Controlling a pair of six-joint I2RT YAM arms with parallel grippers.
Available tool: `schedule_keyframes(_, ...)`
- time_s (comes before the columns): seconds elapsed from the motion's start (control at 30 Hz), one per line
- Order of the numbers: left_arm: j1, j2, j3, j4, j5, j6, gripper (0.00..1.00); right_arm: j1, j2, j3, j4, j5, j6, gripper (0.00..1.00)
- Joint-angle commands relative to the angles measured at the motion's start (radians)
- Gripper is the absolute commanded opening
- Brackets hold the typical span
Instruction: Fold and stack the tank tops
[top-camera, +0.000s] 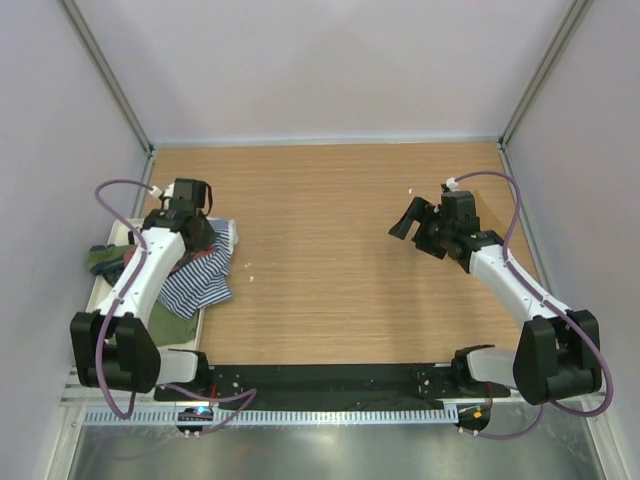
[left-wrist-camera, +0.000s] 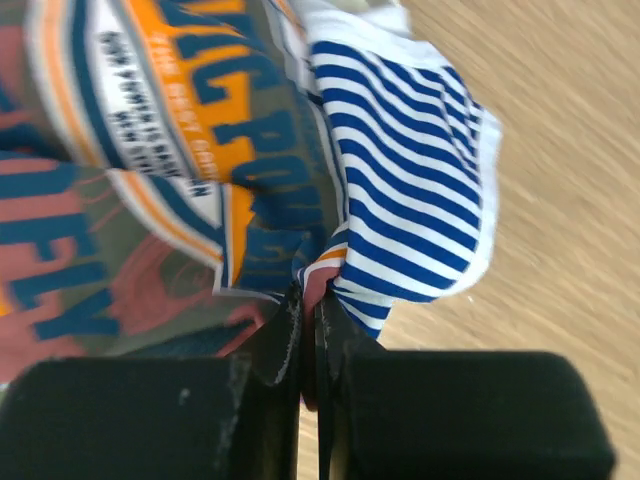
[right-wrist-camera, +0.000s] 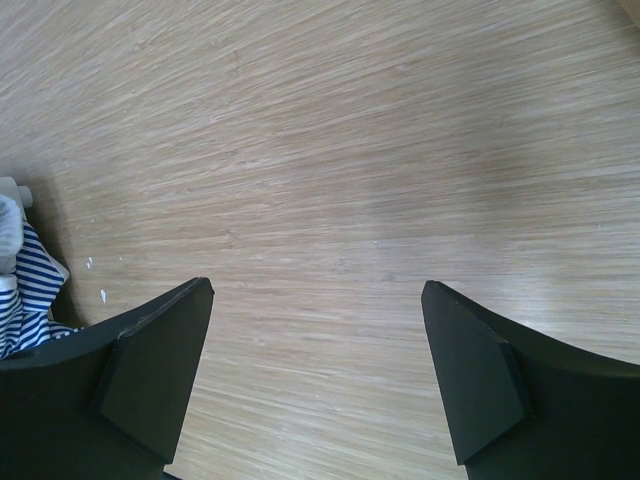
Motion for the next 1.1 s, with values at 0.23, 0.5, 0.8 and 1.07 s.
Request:
schedule_keyframes(0.23, -0.066, 0.038, 0.109, -0.048, 0.119, 0.022, 0.58, 0.013, 0.008, 0.011, 0.040, -0.008, -0.010, 0.92)
schedule_keyframes(0.5, 0.075, -0.111, 0.090, -0.086, -0.033, -0.088, 1.00, 0.013, 0.024, 0.016, 0.040, -0.034, -0.031, 0.92)
schedule_keyframes(0.8, 0.236, -0.124, -0.056, 0.019, 0.005, -0.122, 0.88, 0.013, 0.031, 0.013, 0.058, -0.066, -0.028, 0.92)
schedule_keyframes(1.07, 0.236, -0.153, -0.208, 0.174, 0.062, -0.176, 0.61, 0.015, 0.018, 0.004, 0.058, -0.071, -0.031, 0.92)
